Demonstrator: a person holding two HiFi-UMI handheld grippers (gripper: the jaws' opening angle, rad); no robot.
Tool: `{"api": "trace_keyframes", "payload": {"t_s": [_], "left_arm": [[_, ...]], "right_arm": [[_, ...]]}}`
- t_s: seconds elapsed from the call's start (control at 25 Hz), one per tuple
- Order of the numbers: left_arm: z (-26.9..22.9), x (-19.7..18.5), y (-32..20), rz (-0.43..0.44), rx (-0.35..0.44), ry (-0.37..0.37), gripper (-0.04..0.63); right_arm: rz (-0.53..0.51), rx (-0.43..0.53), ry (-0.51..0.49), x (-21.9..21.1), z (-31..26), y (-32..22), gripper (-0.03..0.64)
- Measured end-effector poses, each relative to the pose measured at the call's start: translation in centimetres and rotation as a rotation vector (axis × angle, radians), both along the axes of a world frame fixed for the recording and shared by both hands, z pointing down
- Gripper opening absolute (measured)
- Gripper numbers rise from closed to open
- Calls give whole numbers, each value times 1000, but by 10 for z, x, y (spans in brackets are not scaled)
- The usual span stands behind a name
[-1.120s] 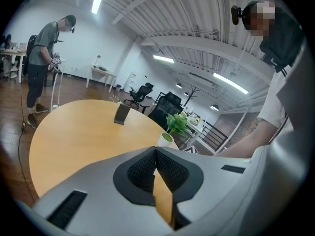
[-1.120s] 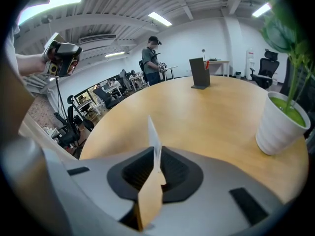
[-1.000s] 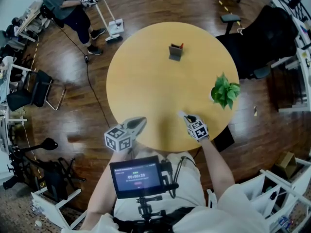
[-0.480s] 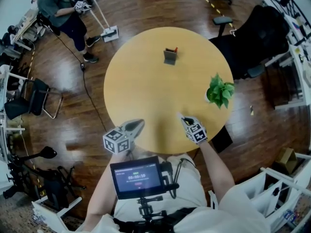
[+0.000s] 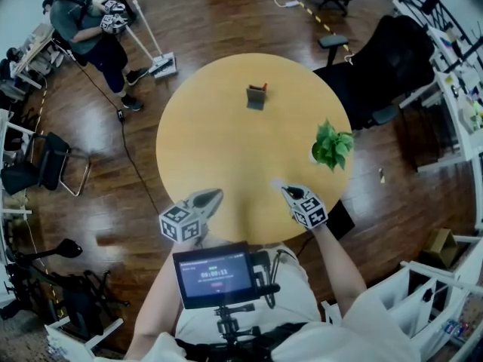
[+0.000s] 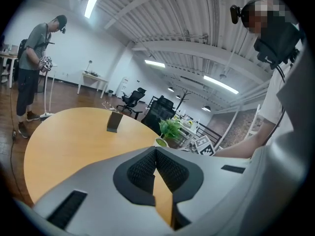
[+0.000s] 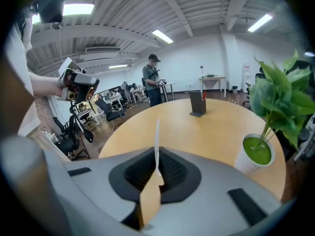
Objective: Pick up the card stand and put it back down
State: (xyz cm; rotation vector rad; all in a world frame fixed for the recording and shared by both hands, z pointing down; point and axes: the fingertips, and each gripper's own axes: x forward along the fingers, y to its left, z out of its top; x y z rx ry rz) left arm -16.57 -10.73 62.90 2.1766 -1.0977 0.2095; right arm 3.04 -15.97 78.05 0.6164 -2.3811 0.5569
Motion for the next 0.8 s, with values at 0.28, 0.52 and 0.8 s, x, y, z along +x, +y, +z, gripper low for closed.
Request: {"api": "trace_keyframes", "payload": {"t_s": [0.28,0.52,0.8], "left_arm": [[-16,-5,0,7,45,12,0],[-25,-8,1,24,76,23,0],[-40,-14,0,37,109,35,0]], "right_arm": [[-2,43,-61,-4,-60,-6,28],[-12,71,-111,-14,-114,-7,28],[-8,100,-142,-15,-166,1,28]]}}
